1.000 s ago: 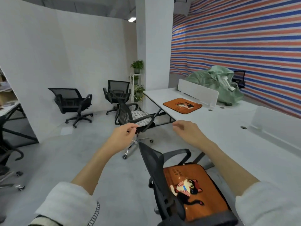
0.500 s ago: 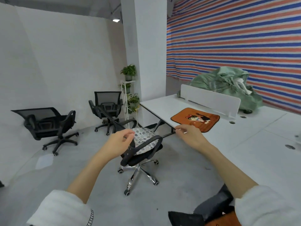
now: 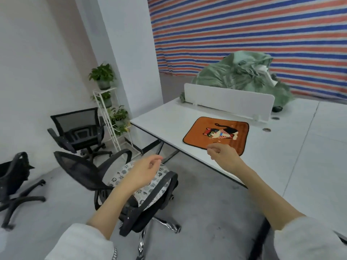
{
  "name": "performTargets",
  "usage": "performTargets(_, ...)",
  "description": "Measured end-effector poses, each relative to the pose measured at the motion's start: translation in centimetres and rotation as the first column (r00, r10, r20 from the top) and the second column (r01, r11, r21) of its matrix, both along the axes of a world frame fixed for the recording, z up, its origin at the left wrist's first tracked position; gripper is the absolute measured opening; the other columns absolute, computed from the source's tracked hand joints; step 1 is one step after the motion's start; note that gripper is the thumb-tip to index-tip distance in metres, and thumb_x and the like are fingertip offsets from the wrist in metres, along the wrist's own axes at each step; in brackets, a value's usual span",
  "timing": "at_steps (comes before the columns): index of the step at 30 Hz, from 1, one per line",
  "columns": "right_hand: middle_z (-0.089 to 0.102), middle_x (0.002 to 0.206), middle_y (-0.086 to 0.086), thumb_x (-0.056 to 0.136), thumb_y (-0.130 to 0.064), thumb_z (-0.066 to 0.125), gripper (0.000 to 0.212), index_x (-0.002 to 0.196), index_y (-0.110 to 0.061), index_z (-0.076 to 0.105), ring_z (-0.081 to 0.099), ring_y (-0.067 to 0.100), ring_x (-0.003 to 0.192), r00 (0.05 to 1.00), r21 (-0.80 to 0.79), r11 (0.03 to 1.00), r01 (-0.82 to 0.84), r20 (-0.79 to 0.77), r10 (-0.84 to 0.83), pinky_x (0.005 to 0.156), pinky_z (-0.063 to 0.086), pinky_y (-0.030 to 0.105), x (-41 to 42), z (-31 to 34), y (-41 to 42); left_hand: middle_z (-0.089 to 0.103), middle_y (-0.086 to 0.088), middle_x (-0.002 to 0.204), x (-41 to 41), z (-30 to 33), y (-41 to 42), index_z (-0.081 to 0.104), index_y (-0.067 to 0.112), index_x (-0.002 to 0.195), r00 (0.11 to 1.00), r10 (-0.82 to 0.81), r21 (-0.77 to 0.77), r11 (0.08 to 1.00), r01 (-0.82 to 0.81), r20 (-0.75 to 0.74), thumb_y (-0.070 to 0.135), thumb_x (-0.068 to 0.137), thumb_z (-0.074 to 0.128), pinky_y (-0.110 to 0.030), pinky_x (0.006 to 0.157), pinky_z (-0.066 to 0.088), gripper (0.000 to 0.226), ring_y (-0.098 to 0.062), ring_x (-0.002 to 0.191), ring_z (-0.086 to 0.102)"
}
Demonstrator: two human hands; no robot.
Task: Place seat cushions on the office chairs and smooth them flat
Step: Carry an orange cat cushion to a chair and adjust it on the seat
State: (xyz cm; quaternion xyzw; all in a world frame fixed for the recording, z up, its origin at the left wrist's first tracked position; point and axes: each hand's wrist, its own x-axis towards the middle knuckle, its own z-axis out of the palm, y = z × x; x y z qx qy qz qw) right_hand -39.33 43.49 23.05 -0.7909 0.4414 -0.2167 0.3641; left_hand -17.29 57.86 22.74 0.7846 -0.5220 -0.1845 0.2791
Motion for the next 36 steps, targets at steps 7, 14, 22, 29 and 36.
performTargets(7, 0.064, 0.121, 0.008, 0.098, -0.028, 0.044, 0.036, 0.128, -0.014, 0.057, 0.057, 0.023, 0.113, 0.978, 0.104, 0.972, 0.209, -0.045, -0.206, 0.091, 0.042, 0.029, 1.4, -3.1, -10.1, 0.057, 0.002, 0.127, 3.3, -3.4, -15.4, 0.054, 0.02, 0.128, 0.981, -0.191, 0.088, 0.977, 0.194, -0.035, 0.028, 0.1, 0.038, -0.021, 0.088, 0.037, 0.033, -0.01, 0.111, 0.051)
performTargets(14, 0.063, 0.122, 0.009, 0.098, -0.025, 0.044, 0.034, 0.125, -0.012, 0.059, 0.057, 0.025, 0.113, 0.92, 0.153, 0.913, 0.379, -0.171, -0.354, 0.094, 0.043, 0.031, 0.7, -6.2, -19.5, 0.058, -0.005, 0.129, 6.2, -9.2, -28.3, 0.054, 0.019, 0.128, 0.957, -0.239, 0.146, 0.954, 0.263, -0.164, 0.026, 0.1, 0.04, -0.024, 0.089, 0.04, 0.033, -0.017, 0.114, 0.054)
performTargets(22, 0.056, 0.132, 0.008, 0.097, -0.032, 0.042, 0.041, 0.133, -0.014, 0.051, 0.056, 0.026, 0.116, 0.845, 0.291, 0.798, 0.528, -0.272, -0.46, 0.092, 0.046, 0.032, 3.8, -13.9, -33.8, 0.038, -0.004, 0.149, 9.7, -16.5, -44.0, 0.04, 0.014, 0.141, 0.95, -0.263, 0.23, 0.926, 0.298, -0.17, 0.023, 0.101, 0.038, -0.031, 0.111, 0.028, 0.041, -0.018, 0.137, 0.035)
performTargets(29, 0.059, 0.127, 0.009, 0.097, -0.027, 0.043, 0.036, 0.131, -0.013, 0.048, 0.059, 0.024, 0.105, 0.763, 0.291, 0.713, 0.637, -0.371, -0.53, 0.088, 0.045, 0.031, 5.0, -18.4, -44.4, 0.012, -0.014, 0.158, 13.9, -22.2, -56.8, 0.02, 0.012, 0.15, 0.973, -0.191, 0.387, 0.894, 0.228, -0.132, 0.024, 0.1, 0.036, -0.036, 0.118, 0.016, 0.053, -0.026, 0.145, 0.017)
performTargets(36, 0.057, 0.126, 0.011, 0.093, -0.039, 0.045, 0.044, 0.128, -0.012, 0.044, 0.058, 0.035, 0.109, 0.621, 0.316, 0.543, 0.778, -0.514, -0.591, 0.096, 0.048, 0.051, 4.4, -23.5, -48.5, 0.025, -0.017, 0.152, 13.7, -24.9, -62.2, 0.011, 0.019, 0.151, 0.993, -0.116, 0.463, 0.88, 0.103, 0.0, 0.031, 0.096, 0.04, -0.051, 0.11, 0.032, 0.063, -0.035, 0.137, 0.029)
